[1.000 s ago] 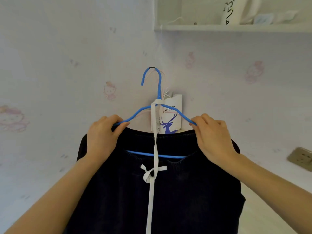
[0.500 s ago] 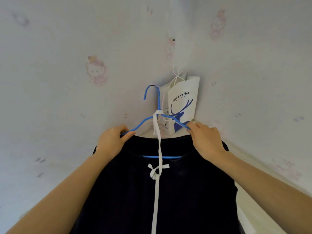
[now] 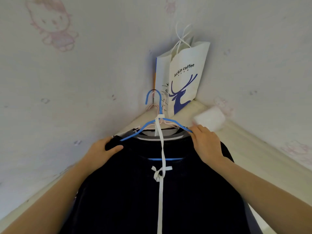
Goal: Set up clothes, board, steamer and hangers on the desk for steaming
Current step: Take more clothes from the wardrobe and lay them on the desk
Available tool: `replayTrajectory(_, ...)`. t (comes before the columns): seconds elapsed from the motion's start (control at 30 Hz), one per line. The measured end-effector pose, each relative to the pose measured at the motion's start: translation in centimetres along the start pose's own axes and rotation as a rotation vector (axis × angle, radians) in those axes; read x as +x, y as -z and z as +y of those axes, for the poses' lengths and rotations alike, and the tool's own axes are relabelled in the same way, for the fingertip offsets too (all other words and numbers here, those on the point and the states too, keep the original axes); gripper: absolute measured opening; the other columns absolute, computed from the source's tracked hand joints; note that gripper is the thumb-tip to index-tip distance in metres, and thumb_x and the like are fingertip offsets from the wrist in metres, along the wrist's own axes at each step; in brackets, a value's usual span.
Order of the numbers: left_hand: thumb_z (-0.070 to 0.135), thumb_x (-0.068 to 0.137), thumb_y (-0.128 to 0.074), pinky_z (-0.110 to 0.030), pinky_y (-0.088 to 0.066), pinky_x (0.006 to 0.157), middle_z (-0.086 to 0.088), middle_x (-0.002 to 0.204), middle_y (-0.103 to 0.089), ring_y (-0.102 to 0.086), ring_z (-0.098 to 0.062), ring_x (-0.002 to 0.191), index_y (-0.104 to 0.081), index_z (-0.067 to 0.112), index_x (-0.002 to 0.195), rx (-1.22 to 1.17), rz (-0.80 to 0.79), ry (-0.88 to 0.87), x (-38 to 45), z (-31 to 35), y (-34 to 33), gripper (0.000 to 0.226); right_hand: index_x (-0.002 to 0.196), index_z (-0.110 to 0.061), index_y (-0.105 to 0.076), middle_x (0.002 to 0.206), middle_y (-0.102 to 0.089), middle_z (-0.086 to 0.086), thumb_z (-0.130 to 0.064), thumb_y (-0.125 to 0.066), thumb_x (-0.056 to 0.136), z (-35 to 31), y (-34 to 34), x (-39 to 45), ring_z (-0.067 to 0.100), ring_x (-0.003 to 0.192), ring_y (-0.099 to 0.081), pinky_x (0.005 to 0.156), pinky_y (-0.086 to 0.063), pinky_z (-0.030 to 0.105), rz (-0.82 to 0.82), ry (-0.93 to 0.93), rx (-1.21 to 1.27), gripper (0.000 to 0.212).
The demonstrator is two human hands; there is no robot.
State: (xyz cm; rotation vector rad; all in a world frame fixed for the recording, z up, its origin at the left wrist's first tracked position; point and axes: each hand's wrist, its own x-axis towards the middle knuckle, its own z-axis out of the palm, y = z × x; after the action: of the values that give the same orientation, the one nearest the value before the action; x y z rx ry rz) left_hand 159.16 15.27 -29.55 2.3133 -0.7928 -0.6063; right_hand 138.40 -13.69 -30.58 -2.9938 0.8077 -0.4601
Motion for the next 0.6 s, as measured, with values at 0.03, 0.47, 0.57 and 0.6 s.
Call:
replayTrajectory(0.03, 0.038, 0.087, -0.064, -0.027, -0.037, 0.062, 0.006, 0.076, -0.06, -0.058, -0.018, 0.074, -0.06, 0.022, 0.092, 0.023, 0.044, -0.025, 0.1, -0.1, -0.3, 0.017, 0.092, -0.01, -0.066, 0.08, -0.062, 0.007, -0.015, -0.064, 0.089, 0.1, -0.2, 0.1, 0.033, 0.065, -0.058, 0.048, -0.037, 0.034, 0.006, 0.0, 0.004, 0.006)
replayTrajectory(0.47, 0.036, 0.09, -0.06, -0.044, -0.039, 0.092, -0.016, 0.112, -0.065, -0.057, -0.038, 0.108, -0.059, 0.014, 0.119, 0.218, 0.335, 0.098, 7.2, 0.8, -2.2, 0.036, 0.108, -0.013, -0.061, 0.095, -0.059, 0.006, -0.029, -0.043, 0.1, 0.3, -2.9, 7.3, 0.029, 0.083, -0.059, 0.06, -0.034, 0.033, -0.093, -0.083, 0.035, 0.025)
replayTrajectory(0.57, 0.035, 0.093, -0.055, -0.045, -0.032, 0.09, -0.013, 0.113, -0.062, -0.053, -0.034, 0.11, -0.055, 0.014, 0.117, 0.258, 0.333, 0.138, 7.2, 0.3, -3.8, 0.033, 0.109, -0.015, -0.06, 0.098, -0.059, 0.004, -0.027, -0.042, 0.101, 0.3, -4.7, 6.7, 0.027, 0.088, -0.058, 0.065, -0.038, 0.036, -0.122, -0.109, 0.023, 0.023)
replayTrajectory(0.6, 0.035, 0.093, -0.054, -0.045, -0.032, 0.09, -0.012, 0.114, -0.061, -0.052, -0.033, 0.111, -0.054, 0.014, 0.117, 0.266, 0.328, 0.139, 7.3, 0.0, -4.1, 0.033, 0.109, -0.015, -0.06, 0.099, -0.06, 0.004, -0.025, -0.043, 0.1, 0.4, -5.1, 6.6, 0.027, 0.089, -0.057, 0.065, -0.037, 0.036, -0.141, -0.11, 0.02, 0.021)
